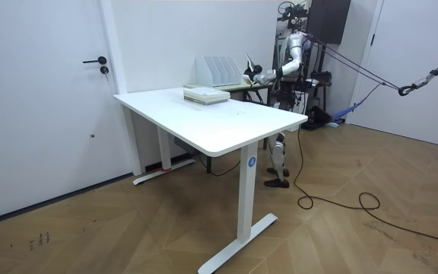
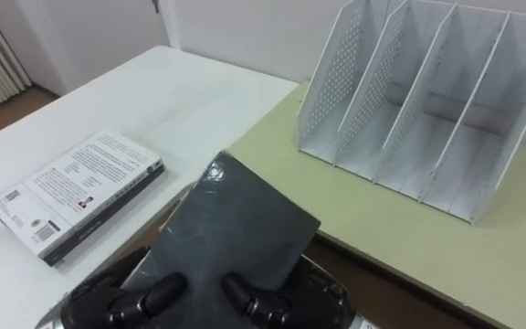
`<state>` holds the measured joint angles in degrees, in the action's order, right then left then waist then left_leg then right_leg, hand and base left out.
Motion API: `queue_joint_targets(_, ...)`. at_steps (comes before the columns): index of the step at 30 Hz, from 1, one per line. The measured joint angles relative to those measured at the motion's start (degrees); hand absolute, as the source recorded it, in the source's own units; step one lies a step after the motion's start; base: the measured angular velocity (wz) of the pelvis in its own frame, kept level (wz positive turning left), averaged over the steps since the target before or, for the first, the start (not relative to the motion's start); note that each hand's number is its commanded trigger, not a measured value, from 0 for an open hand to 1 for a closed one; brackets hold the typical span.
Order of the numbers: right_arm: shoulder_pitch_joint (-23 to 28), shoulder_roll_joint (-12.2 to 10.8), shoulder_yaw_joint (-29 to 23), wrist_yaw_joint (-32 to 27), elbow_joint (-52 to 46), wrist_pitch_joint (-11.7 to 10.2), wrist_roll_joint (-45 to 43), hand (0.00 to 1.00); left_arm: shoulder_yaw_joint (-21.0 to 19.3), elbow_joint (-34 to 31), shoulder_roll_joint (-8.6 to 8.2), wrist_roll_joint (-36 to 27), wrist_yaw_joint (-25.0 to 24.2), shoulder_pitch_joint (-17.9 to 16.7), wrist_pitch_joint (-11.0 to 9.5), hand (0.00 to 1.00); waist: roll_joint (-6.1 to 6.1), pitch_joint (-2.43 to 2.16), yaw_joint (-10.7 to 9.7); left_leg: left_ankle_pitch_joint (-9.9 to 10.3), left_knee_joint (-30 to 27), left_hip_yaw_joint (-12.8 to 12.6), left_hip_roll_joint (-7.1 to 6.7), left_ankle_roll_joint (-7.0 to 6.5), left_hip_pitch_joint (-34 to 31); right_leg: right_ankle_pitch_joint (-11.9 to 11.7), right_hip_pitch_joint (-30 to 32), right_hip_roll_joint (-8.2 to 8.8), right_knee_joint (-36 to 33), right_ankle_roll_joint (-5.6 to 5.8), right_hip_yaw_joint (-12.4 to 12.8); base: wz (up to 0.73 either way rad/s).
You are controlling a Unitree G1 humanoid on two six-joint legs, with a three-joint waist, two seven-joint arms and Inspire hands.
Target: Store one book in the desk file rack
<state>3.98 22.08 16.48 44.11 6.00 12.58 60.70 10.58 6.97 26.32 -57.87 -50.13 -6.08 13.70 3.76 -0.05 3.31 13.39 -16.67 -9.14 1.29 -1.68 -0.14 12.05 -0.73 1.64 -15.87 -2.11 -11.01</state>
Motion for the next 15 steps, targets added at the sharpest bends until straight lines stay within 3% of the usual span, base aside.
queue_joint_targets(6, 0.0, -0.1, -3.2, -3.8, 0.0, -1.7, -1.0, 1.0, -0.2, 2.2, -0.05, 0.9, 2.4, -0.5, -2.0, 0.0, -0.01, 0.3, -0.3, 0.0, 0.4, -0.2, -0.05, -0.01, 0.9, 0.1, -0.9, 0.06, 0.2, 0.13, 0.1, 0.0)
queue_joint_targets(10, 0.0, -0.7, -5.6, -8.0, 0.0, -2.8, -4.4, 1.0, -0.2, 4.0, -1.55, 8.2, 4.9, -1.7, -2.8, 0.0, -0.58, 0.79, -0.8, 0.0, 1.2, -0.2, -0.11, -0.01, 1.5, 0.4, -1.0, 0.12, 0.3, 0.11, 0.0, 0.0)
queue_joint_targets(15, -0.3, -2.4, -6.7, -14.1, -0.1, -3.6, -5.3, 1.0, 0.0, 10.3, -3.65, 15.3, 8.8, -2.7, -3.6, 0.0, -0.97, 0.68, -2.3, -0.1, 1.4, -0.5, -0.13, 0.08, 1.7, 0.4, -1.3, 0.01, 0.8, 0.11, -0.1, 0.0)
